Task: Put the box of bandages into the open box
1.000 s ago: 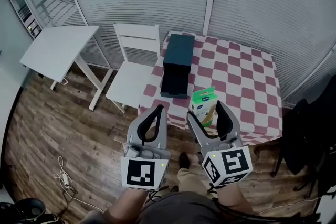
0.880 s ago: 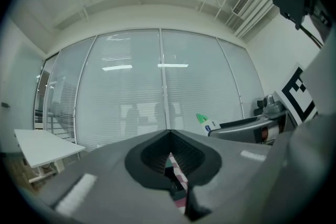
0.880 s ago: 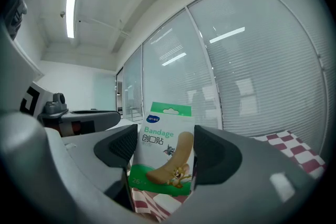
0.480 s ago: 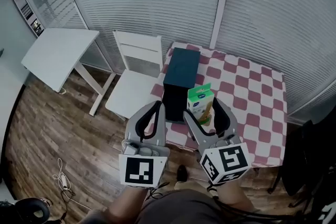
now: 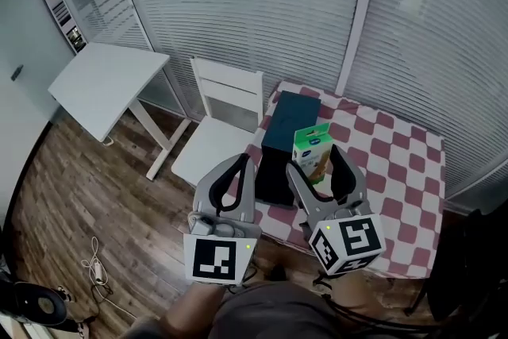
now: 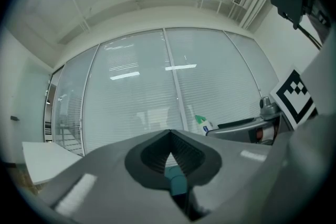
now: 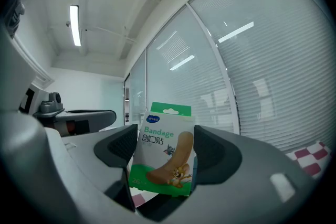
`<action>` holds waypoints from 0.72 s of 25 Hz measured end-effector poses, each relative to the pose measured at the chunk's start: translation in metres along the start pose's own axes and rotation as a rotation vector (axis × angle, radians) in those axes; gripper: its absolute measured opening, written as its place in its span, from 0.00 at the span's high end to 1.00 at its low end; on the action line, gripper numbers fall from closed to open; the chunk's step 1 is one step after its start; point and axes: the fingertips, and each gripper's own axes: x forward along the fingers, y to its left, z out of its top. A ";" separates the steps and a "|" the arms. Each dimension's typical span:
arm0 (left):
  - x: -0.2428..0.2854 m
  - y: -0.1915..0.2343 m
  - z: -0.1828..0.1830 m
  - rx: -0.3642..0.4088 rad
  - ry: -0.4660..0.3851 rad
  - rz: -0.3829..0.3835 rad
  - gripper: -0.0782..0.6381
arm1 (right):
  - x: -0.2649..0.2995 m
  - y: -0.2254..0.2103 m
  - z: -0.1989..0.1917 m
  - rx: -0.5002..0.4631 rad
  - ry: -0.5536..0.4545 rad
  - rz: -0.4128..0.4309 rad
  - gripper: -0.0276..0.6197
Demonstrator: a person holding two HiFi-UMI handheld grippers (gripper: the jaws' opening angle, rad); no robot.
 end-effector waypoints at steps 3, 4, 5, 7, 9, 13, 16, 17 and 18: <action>0.004 0.004 -0.004 -0.006 0.013 -0.004 0.89 | 0.006 0.000 -0.004 0.001 0.004 0.002 0.40; 0.007 0.006 -0.005 -0.007 0.017 -0.008 0.89 | 0.010 -0.001 -0.005 0.002 0.007 0.000 0.40; 0.011 0.008 -0.008 -0.007 0.022 -0.014 0.89 | 0.013 -0.002 -0.007 0.004 0.013 -0.005 0.40; 0.019 0.010 -0.015 -0.014 0.033 -0.031 0.89 | 0.020 -0.005 -0.014 0.010 0.027 -0.016 0.40; 0.026 0.008 -0.024 -0.021 0.044 -0.049 0.89 | 0.025 -0.009 -0.024 0.017 0.043 -0.026 0.40; 0.038 0.016 -0.042 -0.016 0.075 -0.070 0.89 | 0.038 -0.012 -0.045 0.036 0.089 -0.059 0.40; 0.043 0.035 -0.059 -0.040 0.116 -0.081 0.89 | 0.054 -0.003 -0.064 0.032 0.137 -0.073 0.40; 0.044 0.040 -0.065 -0.053 0.132 -0.087 0.89 | 0.056 -0.001 -0.070 0.034 0.156 -0.082 0.40; 0.044 0.043 -0.072 -0.066 0.150 -0.094 0.89 | 0.057 0.000 -0.078 0.038 0.174 -0.091 0.40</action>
